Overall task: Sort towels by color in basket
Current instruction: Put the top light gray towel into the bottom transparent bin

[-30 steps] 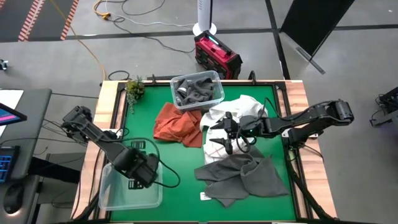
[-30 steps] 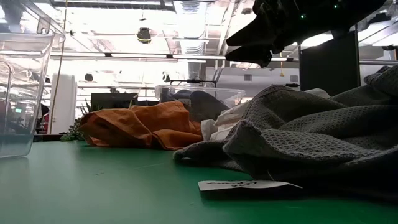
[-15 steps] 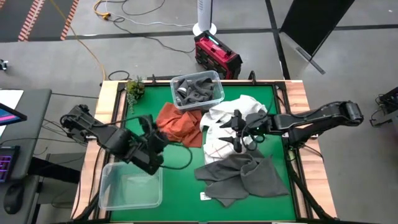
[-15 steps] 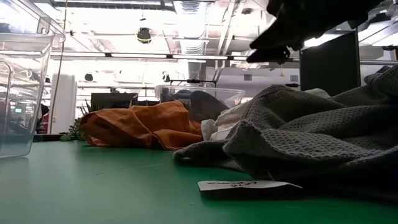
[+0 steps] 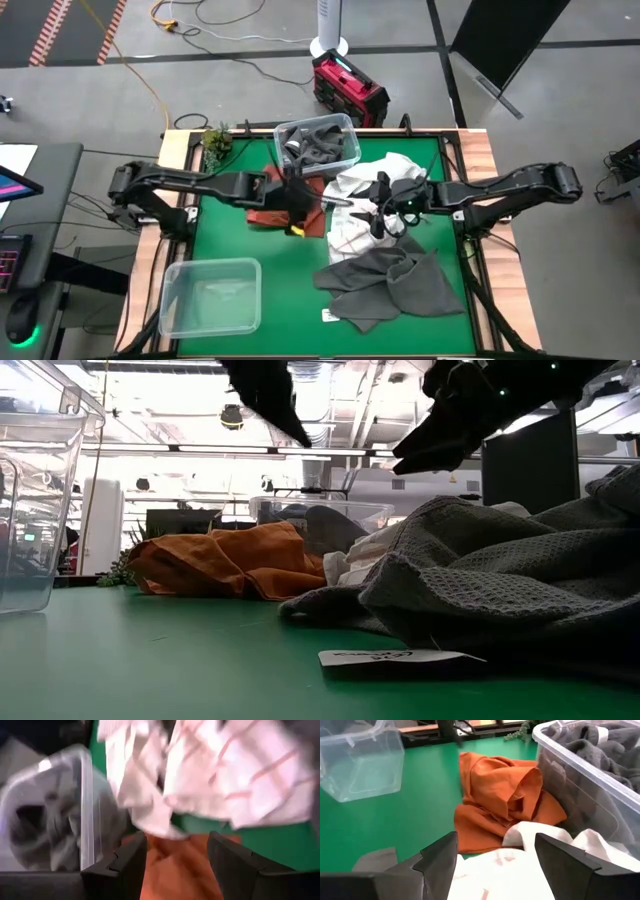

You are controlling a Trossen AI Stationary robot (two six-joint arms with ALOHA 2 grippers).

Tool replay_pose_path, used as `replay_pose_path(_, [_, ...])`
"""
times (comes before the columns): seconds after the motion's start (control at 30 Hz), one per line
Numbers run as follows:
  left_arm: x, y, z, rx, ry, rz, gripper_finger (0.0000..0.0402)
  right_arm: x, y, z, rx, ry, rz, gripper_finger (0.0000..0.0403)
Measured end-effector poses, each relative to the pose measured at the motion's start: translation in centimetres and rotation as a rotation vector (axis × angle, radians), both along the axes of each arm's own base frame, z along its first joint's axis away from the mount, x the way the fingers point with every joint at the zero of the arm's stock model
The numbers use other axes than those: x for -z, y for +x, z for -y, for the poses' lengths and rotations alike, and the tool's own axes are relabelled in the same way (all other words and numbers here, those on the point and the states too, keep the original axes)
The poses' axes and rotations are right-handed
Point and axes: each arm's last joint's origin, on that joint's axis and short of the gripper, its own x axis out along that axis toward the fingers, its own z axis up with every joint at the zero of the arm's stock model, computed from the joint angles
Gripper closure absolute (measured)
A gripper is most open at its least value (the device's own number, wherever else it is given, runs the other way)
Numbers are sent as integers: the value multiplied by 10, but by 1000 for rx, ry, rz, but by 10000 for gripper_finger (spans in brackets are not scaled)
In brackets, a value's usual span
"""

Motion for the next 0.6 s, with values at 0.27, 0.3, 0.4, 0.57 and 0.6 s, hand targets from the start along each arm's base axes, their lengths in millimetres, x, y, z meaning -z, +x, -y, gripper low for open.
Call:
replay_pose_path(0.27, [33,-9,-19,-44,23,-118,206,-25,6,5,32,-27,50,111])
replay_pose_path(0.3, [34,-8,-19,-56,36,-102,206,-30,7,6,34,-36,64,111])
replay_pose_path(0.4, [36,-7,-20,-92,73,-71,206,-49,11,8,34,-55,114,111])
replay_pose_path(0.57, [34,-3,-15,-131,34,16,206,-72,14,6,44,-77,181,111])
replay_pose_path(0.6, [34,-2,-14,-136,24,27,206,-73,14,4,58,-85,184,111])
